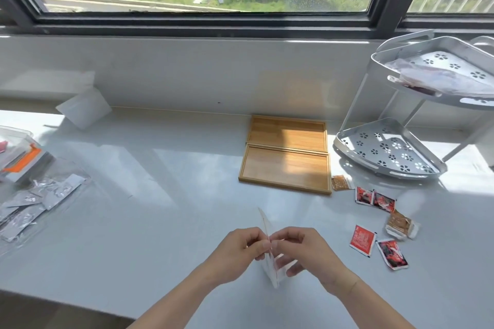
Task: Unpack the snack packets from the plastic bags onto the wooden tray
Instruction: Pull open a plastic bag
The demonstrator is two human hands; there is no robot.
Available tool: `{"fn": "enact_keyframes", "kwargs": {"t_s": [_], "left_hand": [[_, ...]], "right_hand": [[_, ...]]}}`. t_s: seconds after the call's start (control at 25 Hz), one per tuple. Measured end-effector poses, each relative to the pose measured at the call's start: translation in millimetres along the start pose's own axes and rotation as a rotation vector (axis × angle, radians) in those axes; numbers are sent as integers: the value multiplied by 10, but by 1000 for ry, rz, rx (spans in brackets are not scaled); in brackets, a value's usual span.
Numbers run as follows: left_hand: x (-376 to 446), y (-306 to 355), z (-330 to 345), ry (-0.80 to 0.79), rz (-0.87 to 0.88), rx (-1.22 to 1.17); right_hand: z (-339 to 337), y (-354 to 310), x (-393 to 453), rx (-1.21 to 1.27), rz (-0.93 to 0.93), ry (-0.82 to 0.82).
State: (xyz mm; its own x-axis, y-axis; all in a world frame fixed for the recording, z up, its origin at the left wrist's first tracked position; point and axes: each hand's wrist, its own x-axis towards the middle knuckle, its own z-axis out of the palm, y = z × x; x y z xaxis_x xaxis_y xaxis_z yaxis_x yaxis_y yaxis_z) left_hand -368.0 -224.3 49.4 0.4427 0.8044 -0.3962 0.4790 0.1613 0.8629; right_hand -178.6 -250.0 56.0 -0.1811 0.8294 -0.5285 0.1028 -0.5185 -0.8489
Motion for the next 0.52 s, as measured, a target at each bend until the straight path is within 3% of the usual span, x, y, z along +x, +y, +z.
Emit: {"fn": "enact_keyframes", "kwargs": {"t_s": [0.16, 0.52], "left_hand": [[48, 1, -15, -23, 33, 84], [81, -4, -47, -23, -12, 38]], "right_hand": [[-11, -67, 67, 11, -9, 19], [-53, -55, 149, -14, -24, -17]]}}
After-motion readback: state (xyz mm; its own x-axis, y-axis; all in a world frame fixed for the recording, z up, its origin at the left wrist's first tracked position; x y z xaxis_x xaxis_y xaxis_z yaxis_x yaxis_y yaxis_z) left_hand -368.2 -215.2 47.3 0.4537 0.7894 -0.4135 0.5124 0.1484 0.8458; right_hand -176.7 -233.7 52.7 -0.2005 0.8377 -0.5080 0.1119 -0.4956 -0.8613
